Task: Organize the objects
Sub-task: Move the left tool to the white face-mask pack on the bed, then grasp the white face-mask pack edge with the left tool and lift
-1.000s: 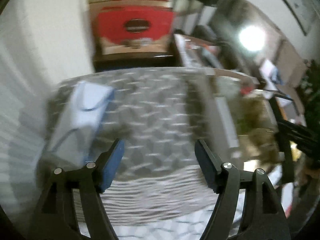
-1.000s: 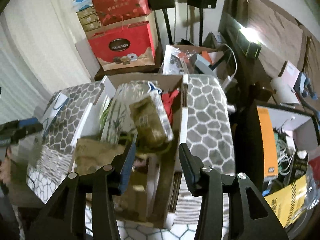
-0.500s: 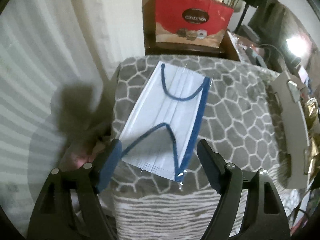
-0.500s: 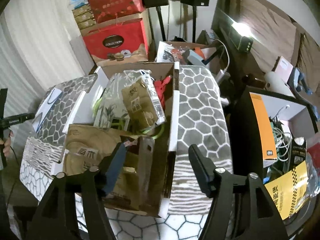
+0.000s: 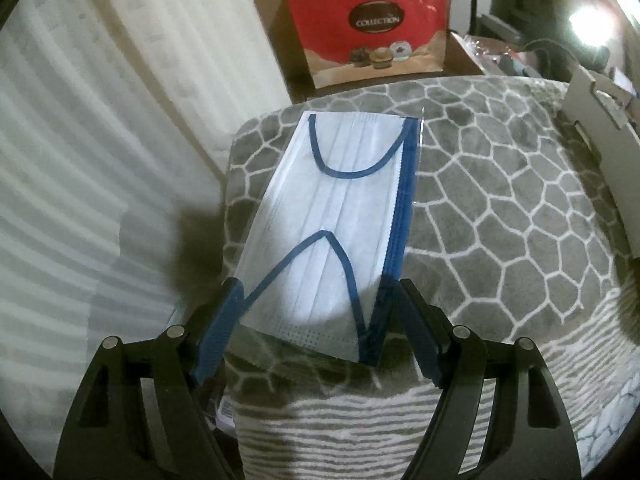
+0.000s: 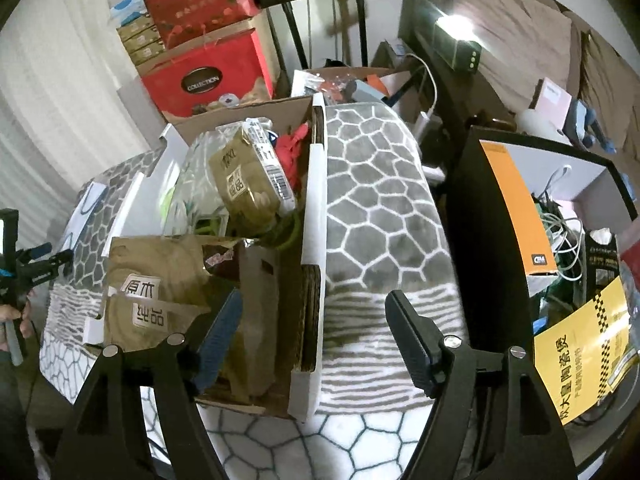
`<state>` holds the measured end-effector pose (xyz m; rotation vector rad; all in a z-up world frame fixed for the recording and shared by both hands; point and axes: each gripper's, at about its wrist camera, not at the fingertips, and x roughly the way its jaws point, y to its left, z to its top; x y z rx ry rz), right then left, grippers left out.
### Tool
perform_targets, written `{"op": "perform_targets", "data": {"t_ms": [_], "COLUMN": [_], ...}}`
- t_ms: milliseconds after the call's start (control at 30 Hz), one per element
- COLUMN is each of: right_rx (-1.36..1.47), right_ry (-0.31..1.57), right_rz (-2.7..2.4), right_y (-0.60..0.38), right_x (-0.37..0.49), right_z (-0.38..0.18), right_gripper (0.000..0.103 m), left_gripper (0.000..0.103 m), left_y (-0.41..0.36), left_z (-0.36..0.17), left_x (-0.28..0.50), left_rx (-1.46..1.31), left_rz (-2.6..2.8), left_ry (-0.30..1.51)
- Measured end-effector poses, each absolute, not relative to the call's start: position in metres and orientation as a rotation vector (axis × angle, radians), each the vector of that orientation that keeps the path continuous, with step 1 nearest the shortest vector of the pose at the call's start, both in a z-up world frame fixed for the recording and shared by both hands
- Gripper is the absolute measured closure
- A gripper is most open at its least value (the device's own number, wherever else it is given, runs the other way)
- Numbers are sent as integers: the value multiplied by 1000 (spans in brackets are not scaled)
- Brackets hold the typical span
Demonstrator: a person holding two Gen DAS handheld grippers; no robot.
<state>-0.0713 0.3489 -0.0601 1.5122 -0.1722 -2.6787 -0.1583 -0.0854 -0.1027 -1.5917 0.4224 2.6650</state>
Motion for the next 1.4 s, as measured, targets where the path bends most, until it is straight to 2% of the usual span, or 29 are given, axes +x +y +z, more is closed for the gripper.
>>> {"op": "perform_targets", "data": {"t_ms": [167, 333, 433, 667, 700, 833, 1033, 1067, 1133, 1167, 1200, 1300, 1367, 1400], "right_rx": [1523, 1530, 1534, 1549, 1553, 1555, 1557, 1555, 1553, 1553, 1554, 1555, 1561, 1563], "right_ry": [-196, -214, -227, -258, -258, -259, -276, -276, -271, -268, -266, -264, -273, -278], "right_rz": [-2667, -2651, -2647, -2626, -2623, -2617, -2603, -2601, -2597, -2595, -2592, -2587, -2583, -2581], "right_y": [351, 352, 353, 354, 354, 353, 351, 350, 348, 347, 346, 345, 346, 347], "right_x": [-70, -70, -70, -69, -69, -67, -68, -68, -68, -68, -68, -68, -69, -70], "right_z": [-64, -67, -67, -72, -73, -75, -77, -77, -77, -78, -78, -80, -81, -81], "right_gripper": [28, 28, 28, 28, 28, 28, 28, 27, 27, 27, 27, 27, 27, 27], "left_gripper": [28, 31, 47, 100, 103, 103, 103, 103, 87, 53, 28, 25, 23, 19], "left_y": [-83, -89, -85, -67, -67, -73, -89, -94, -105, -112, -119, -129, -126, -122], "left_z": [-105, -105, -107, -106, -105, -95, -69, -66, -68, -71, -74, -79, -84, -88], "left_x": [-163, -168, -169, -165, -166, -166, -169, -173, -182, -186, -192, -200, -204, -208], "left_rx": [-1584, -1579, -1556, -1526, -1526, -1510, -1460, -1460, -1485, -1513, -1528, -1501, -1500, -1506], "left_rz": [2668, 2650, 2623, 2535, 2525, 2516, 2569, 2581, 2572, 2569, 2570, 2567, 2561, 2546], "left_ry": [434, 352, 375, 393, 368, 225, 113, 109, 86, 60, 30, 3, 65, 110]}}
